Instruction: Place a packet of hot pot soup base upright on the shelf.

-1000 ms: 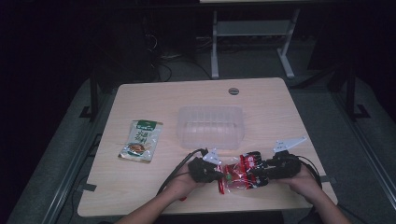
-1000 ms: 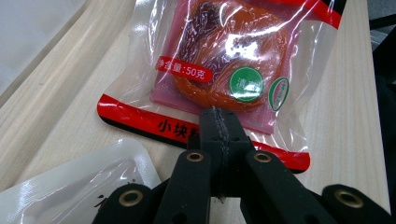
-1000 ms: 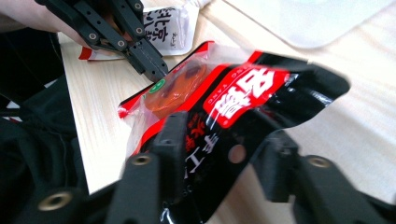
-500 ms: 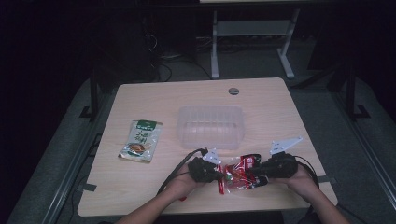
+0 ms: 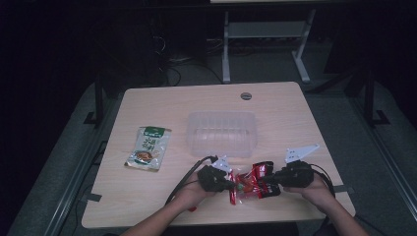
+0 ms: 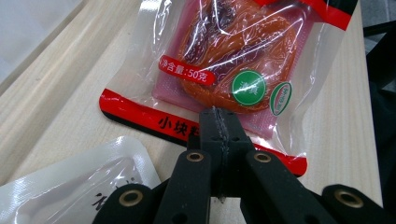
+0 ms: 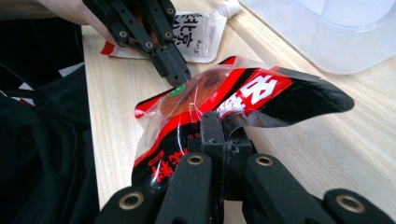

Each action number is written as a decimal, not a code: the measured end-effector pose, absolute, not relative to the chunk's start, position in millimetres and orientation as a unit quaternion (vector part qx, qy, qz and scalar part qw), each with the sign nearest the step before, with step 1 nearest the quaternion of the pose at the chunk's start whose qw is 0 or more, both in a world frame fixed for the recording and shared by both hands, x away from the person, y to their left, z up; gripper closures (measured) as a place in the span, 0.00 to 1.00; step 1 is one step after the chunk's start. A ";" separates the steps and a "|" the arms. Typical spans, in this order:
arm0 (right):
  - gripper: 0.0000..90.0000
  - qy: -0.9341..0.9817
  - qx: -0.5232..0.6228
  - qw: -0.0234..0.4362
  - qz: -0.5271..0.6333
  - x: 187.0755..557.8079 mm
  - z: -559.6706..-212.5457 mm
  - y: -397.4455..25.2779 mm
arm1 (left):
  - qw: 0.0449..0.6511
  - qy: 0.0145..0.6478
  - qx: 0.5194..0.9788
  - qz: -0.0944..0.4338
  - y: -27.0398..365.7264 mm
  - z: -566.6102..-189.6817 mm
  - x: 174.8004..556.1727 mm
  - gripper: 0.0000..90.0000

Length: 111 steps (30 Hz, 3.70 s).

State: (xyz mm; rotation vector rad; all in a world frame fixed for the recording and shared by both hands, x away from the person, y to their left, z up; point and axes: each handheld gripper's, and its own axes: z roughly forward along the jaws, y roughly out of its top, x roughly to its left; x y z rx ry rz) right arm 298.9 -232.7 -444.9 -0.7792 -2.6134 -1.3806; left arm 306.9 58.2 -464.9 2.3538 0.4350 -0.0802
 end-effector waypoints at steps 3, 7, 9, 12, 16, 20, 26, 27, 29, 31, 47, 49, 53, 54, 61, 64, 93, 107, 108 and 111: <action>1.00 -0.850 -0.253 0.047 -0.459 298.7 -443.3 -233.4 | 0.362 0.170 0.916 -0.030 58.9 -464.2 307.7 1.00; 1.00 -0.845 -0.245 0.051 -0.473 297.8 -440.1 -233.1 | 0.362 0.171 0.916 -0.028 60.4 -463.1 309.0 1.00; 1.00 -0.842 -0.240 0.052 -0.480 297.0 -438.7 -233.0 | 0.363 0.168 0.916 -0.025 61.3 -461.8 309.6 1.00; 1.00 -0.838 -0.234 0.051 -0.491 296.3 -435.5 -233.8 | 0.366 0.169 0.915 -0.024 62.8 -460.0 310.5 1.00; 1.00 -0.830 -0.228 0.052 -0.506 295.5 -431.9 -233.5 | 0.375 0.173 0.911 -0.023 66.9 -456.8 312.2 1.00; 1.00 -0.825 -0.223 0.048 -0.516 294.7 -429.6 -234.2 | 0.378 0.174 0.909 -0.023 73.5 -450.9 313.5 0.98; 1.00 -0.821 -0.219 0.045 -0.525 295.7 -424.8 -233.1 | 0.387 0.188 0.903 -0.018 85.1 -443.0 314.3 0.94; 1.00 -0.820 -0.218 0.044 -0.527 296.1 -423.9 -233.0 | 0.388 0.190 0.902 -0.018 87.2 -441.8 314.0 0.93; 1.00 -0.818 -0.215 0.044 -0.532 296.9 -422.0 -232.8 | 0.390 0.192 0.900 -0.018 91.9 -439.4 313.8 0.91; 1.00 -0.815 -0.214 0.046 -0.537 296.9 -419.8 -232.2 | 0.390 0.196 0.899 -0.022 96.2 -437.8 312.6 0.88; 1.00 -0.802 -0.201 0.026 -0.563 301.3 -399.0 -232.4 | 0.387 0.235 0.892 -0.011 149.9 -429.0 302.6 0.58; 1.00 -0.801 -0.200 0.022 -0.564 303.7 -395.9 -232.3 | 0.382 0.238 0.893 -0.012 155.9 -429.2 301.1 0.54; 1.00 -0.799 -0.196 0.015 -0.568 311.2 -388.5 -230.0 | 0.384 0.249 0.889 -0.011 166.9 -429.6 297.4 0.50; 1.00 -0.799 -0.195 0.012 -0.568 313.4 -386.2 -229.1 | 0.387 0.251 0.887 -0.009 169.7 -429.6 296.5 0.50; 1.00 -0.797 -0.192 -0.008 -0.572 330.0 -372.5 -223.2 | 0.377 0.255 0.890 -0.007 190.7 -428.9 291.0 0.45; 1.00 -0.795 -0.194 -0.014 -0.574 336.4 -367.2 -222.0 | 0.383 0.266 0.885 -0.009 197.9 -429.2 290.1 0.43; 1.00 -0.776 -0.247 -0.074 -0.575 367.7 -349.3 -253.2 | 0.379 0.272 0.885 -0.007 205.4 -435.9 298.5 0.34; 1.00 -0.793 -0.255 -0.078 -0.548 367.4 -357.2 -251.0 | 0.377 0.270 0.886 -0.010 205.6 -437.2 299.1 0.34; 1.00 -0.795 -0.255 -0.079 -0.545 367.7 -357.9 -249.7 | 0.377 0.270 0.886 -0.010 205.7 -437.2 299.0 0.34; 1.00 -0.797 -0.255 -0.077 -0.542 368.3 -359.3 -248.0 | 0.377 0.269 0.886 -0.010 206.0 -437.2 299.0 0.34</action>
